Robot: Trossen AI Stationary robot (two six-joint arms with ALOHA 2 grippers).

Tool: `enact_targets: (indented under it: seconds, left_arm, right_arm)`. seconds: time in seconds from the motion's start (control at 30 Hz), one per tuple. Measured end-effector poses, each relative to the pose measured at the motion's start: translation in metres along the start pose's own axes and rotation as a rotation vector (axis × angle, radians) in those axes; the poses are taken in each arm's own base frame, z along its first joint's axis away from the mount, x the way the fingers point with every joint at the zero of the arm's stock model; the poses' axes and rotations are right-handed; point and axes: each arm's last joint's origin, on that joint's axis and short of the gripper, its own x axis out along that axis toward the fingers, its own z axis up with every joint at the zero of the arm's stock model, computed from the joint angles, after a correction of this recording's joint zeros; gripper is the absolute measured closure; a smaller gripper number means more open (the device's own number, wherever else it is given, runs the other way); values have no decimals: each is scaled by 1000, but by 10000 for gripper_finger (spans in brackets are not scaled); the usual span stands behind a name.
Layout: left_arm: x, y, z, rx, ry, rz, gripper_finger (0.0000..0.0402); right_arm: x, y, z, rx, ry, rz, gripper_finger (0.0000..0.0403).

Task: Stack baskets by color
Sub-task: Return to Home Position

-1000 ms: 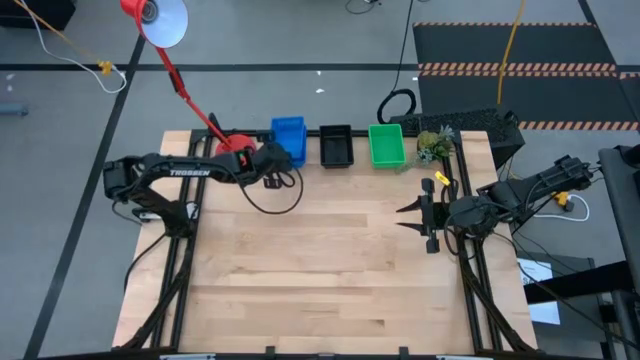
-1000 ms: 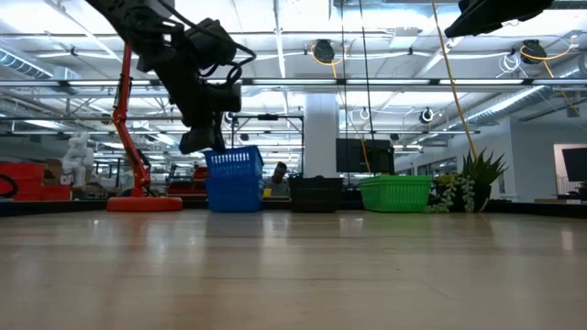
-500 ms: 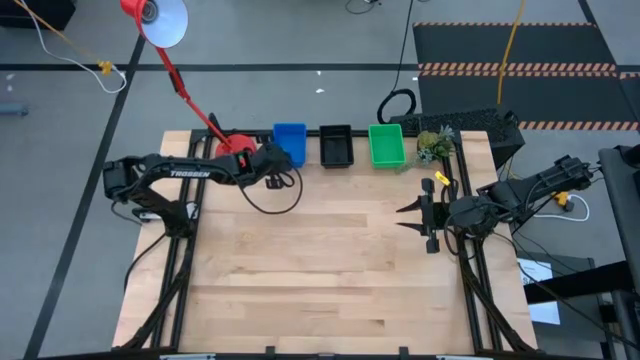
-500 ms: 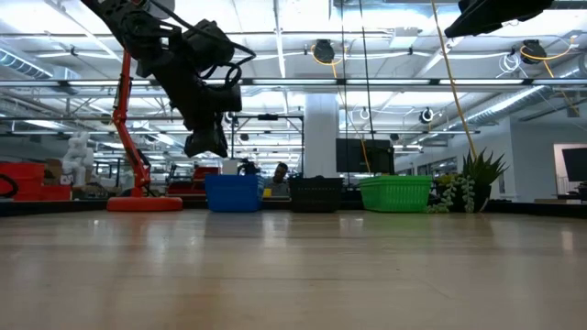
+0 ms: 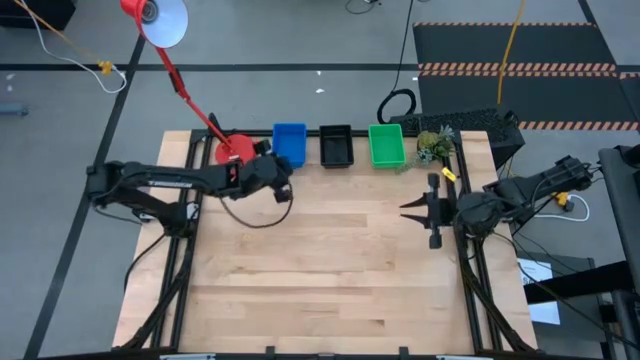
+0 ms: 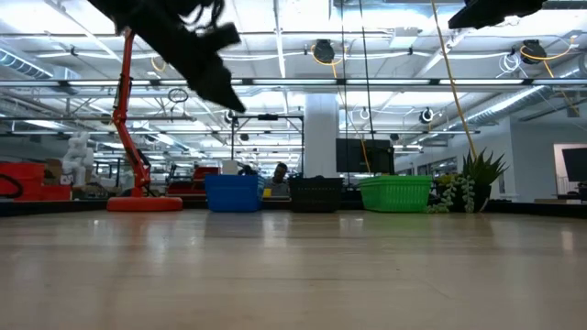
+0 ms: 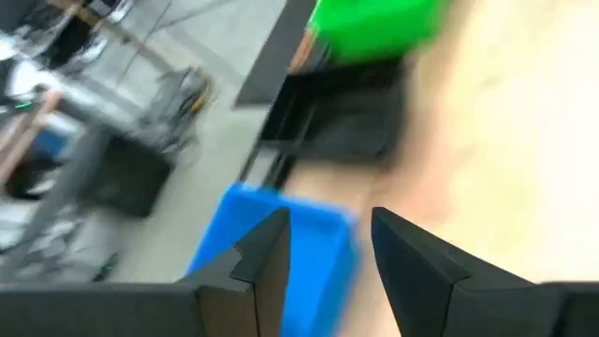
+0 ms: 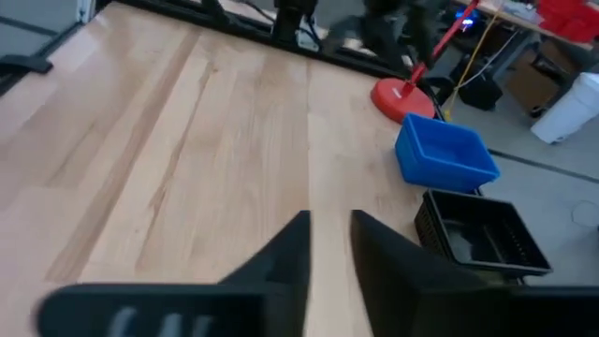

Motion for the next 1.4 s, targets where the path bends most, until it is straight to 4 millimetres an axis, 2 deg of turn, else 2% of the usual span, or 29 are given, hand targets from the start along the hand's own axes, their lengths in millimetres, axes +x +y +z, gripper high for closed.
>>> enact_targets:
  seconds: [0.17, 0.33, 0.47, 0.57, 0.7, 0.87, 1.0, 1.1, 1.2, 1.4]
  left_arm:
    - [-32, -15, 18, -139, -177, -205, 288]
    - [-51, -35, 21, -177, -203, -345, 350]
    - [-55, -49, 17, -176, -267, -405, 395]
    - [-52, -57, 9, -205, -364, -449, 392]
    - [-46, -65, -12, -240, -460, -472, 397]
    - [-41, -71, -36, -309, -464, -500, 392]
    - [-44, -76, -47, -307, -453, -525, 397]
    - [-46, -78, -56, -291, -444, -553, 397]
    - [-49, -79, -62, -286, -523, -623, 391]
    - [-54, -79, -89, -350, -601, -642, 396]
  right_arm:
    - [-3, -1, -11, -24, -13, 6, 393]
    - [-6, -2, -25, -53, -94, -10, 393]
    - [-6, 0, -42, -48, -131, 9, 401]
    - [-2, 3, -58, -19, -127, 18, 402]
    - [3, 7, -74, -8, -149, 15, 402]
    - [18, 18, -94, -29, -242, 80, 402]
    - [28, 26, -107, -38, -301, 144, 402]
    - [31, 29, -111, -46, -314, 168, 403]
    - [31, 31, -113, -35, -319, 216, 403]
    - [35, 36, -121, -12, -314, 286, 403]
